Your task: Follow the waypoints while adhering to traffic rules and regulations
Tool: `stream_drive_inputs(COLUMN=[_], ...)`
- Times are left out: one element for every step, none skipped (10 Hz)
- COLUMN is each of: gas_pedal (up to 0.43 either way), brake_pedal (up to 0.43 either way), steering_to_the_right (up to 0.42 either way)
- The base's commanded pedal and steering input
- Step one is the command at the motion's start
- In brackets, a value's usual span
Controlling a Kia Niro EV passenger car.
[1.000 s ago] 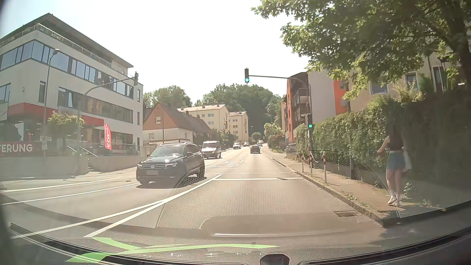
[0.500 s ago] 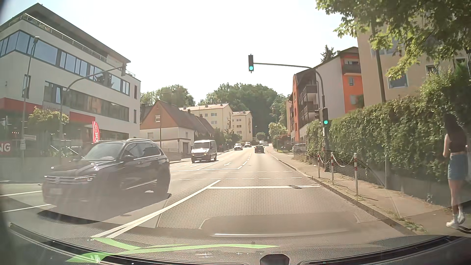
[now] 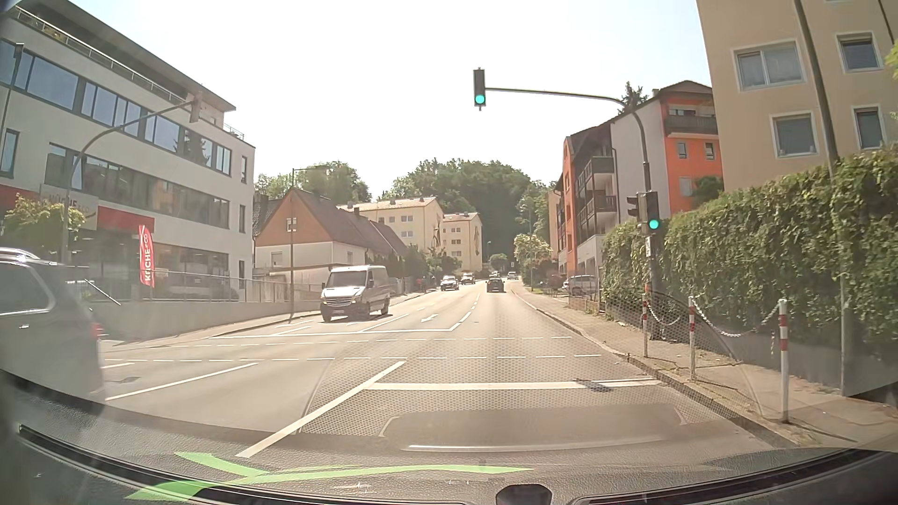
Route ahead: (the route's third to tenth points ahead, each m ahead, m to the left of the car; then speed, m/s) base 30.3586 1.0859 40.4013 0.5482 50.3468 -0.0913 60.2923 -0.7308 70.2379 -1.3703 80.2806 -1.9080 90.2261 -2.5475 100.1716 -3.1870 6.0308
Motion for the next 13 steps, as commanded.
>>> stream_drive_inputs(gas_pedal=[0.24,0.24,0.24,0.24,0.24,0.24,0.24,0.24,0.24,0.24,0.24,0.24,0.24], brake_pedal=[0.0,0.0,0.0,0.0,0.0,0.0,0.0,0.0,0.0,0.0,0.0,0.0,0.0], steering_to_the_right=[0.003,0.004,0.007,0.007,0.007,0.007,0.007,0.007,0.008,0.008,0.008,0.007,0.006])
